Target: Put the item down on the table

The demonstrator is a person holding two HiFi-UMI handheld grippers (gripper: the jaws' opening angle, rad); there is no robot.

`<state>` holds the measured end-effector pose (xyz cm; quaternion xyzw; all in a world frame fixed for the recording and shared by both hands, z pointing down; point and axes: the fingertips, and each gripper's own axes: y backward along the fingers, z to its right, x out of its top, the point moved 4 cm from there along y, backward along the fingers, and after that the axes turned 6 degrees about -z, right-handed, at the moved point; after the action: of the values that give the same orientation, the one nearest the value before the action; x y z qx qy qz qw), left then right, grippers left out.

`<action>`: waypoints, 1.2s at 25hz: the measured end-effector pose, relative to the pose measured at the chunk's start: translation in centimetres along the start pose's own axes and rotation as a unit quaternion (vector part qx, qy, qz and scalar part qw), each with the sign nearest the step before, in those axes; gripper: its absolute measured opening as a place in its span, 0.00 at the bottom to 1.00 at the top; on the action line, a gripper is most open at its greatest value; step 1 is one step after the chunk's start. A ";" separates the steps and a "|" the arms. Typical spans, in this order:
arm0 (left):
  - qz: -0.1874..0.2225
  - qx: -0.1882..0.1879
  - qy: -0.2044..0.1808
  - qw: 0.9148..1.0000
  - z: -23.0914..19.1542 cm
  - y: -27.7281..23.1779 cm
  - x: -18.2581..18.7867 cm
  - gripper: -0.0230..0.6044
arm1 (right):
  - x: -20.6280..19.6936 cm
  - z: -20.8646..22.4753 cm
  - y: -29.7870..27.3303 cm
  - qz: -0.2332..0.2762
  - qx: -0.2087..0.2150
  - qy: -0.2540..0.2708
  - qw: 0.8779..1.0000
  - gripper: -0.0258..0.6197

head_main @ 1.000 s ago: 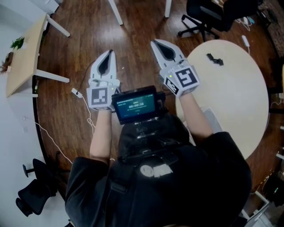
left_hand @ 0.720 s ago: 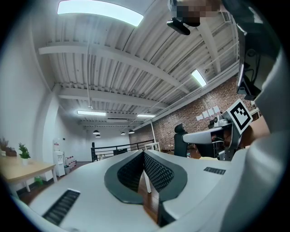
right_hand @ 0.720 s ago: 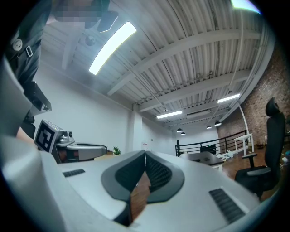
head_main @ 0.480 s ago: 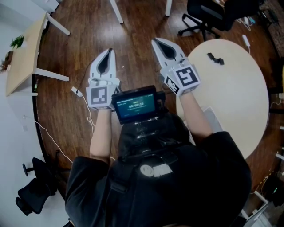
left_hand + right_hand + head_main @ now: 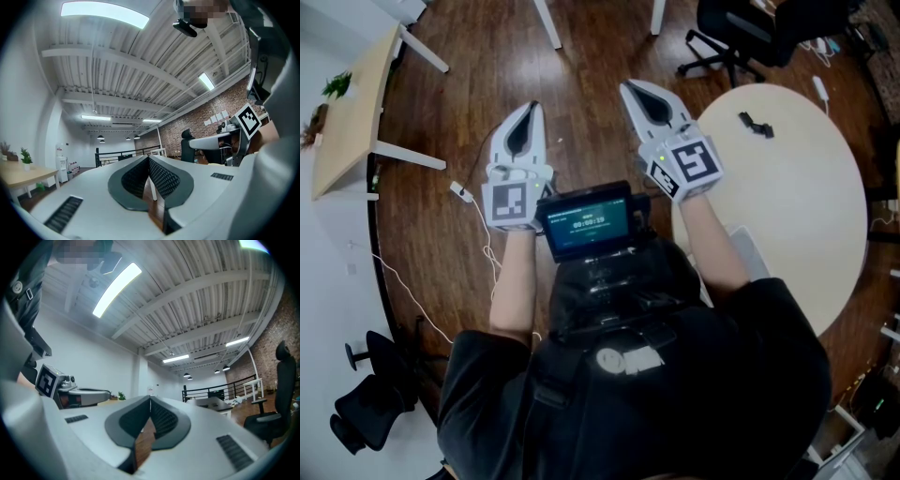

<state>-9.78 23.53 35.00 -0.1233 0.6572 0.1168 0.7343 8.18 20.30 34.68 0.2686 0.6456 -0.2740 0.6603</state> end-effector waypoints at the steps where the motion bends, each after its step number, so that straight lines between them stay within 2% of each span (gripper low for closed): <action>1: 0.000 0.000 -0.001 1.000 0.0 0.0 0.1 0.04 | 0.0 0.0 0.0 0.000 0.001 0.000 1.000 0.04; 12: 0.002 0.004 0.000 1.000 -0.1 0.0 0.0 0.04 | -0.3 0.0 -0.2 -0.002 0.005 -0.004 1.000 0.04; 18: 0.000 0.009 0.005 1.000 -0.1 0.3 -0.3 0.04 | -1.0 -0.4 -0.4 -0.033 0.009 0.007 0.999 0.04; 30: 0.000 0.012 0.004 1.000 -0.1 0.3 -0.3 0.04 | -1.1 -0.3 -0.6 -0.030 0.011 0.005 0.999 0.04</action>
<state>-10.04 23.81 35.31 -0.1151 0.6616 0.1088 0.7329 7.57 20.12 35.77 0.2577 0.6540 -0.2992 0.6453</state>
